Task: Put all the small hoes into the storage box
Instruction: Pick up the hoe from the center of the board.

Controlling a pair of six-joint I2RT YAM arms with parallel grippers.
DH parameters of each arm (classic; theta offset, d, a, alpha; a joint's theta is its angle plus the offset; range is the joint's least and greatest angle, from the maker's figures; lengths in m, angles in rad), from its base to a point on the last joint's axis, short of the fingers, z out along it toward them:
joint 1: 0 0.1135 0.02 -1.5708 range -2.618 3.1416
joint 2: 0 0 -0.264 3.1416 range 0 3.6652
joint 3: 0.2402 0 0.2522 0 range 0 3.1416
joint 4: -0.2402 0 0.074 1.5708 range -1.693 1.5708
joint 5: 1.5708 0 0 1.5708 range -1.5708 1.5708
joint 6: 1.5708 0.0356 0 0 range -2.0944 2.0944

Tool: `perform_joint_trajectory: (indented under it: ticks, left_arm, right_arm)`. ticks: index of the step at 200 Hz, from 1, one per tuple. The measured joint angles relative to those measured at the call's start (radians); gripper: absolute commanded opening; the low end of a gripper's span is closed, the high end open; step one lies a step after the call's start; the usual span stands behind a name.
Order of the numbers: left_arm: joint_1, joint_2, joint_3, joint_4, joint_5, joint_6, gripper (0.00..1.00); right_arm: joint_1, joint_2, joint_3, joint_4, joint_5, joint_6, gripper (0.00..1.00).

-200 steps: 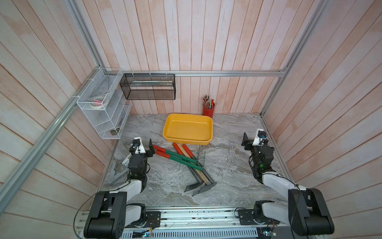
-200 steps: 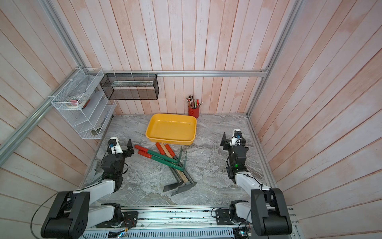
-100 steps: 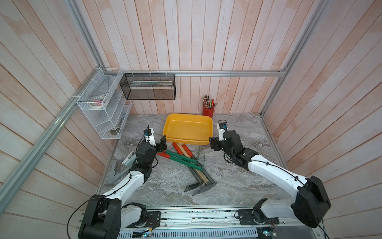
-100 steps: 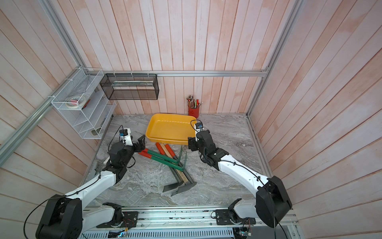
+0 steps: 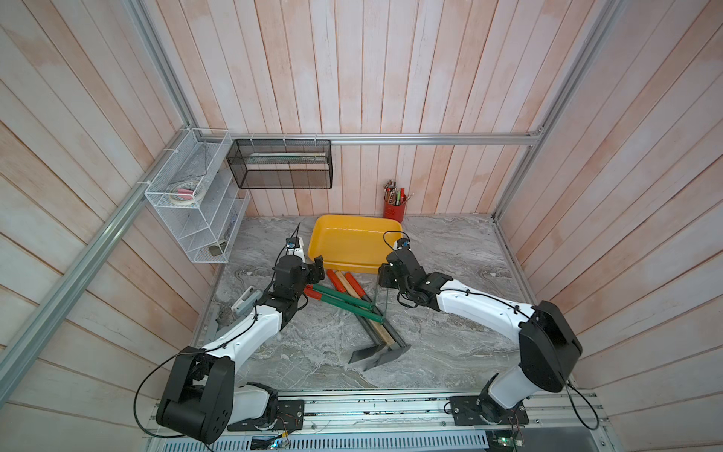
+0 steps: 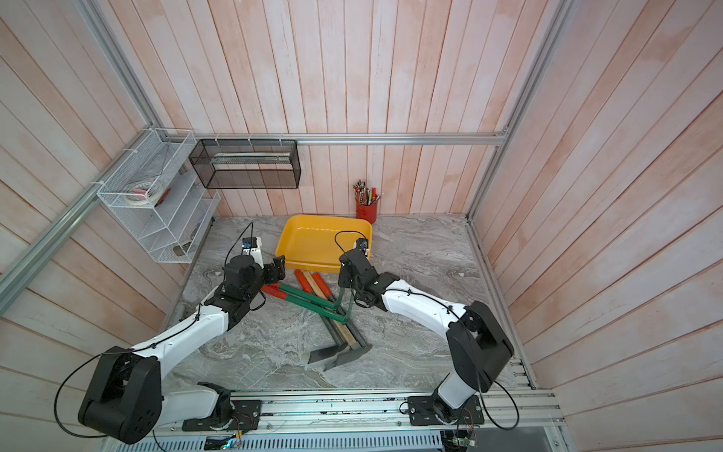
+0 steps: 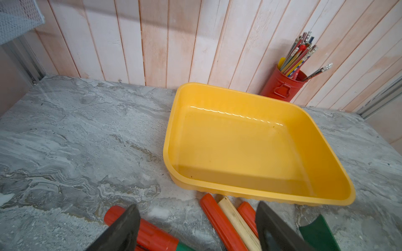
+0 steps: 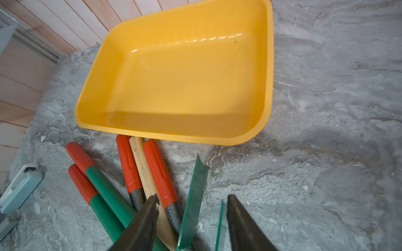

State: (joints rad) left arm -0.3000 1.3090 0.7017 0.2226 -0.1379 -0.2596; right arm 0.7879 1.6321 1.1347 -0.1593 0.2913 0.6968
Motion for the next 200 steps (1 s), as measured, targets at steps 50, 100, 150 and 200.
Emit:
perform_joint_trajectory:
  ticks: [50, 100, 150, 200]
  left_arm:
    - [-0.002, 0.0, 0.004, -0.061, -0.009, -0.018, 0.87]
    - [-0.002, 0.0, 0.018, -0.087, -0.005, -0.023, 0.87]
    - [-0.002, 0.0, 0.023, -0.105, -0.005, -0.023, 0.87]
    - [-0.002, -0.002, 0.024, -0.115, -0.006, -0.023, 0.87]
  right_arm:
    - [0.032, 0.124, 0.121, -0.056, 0.004, 0.045, 0.54]
    - [0.034, 0.172, 0.13, -0.093, -0.005, 0.104, 0.54]
    - [0.035, 0.209, 0.129, -0.094, -0.031, 0.151, 0.53]
    - [0.036, 0.28, 0.132, -0.075, -0.037, 0.172, 0.49]
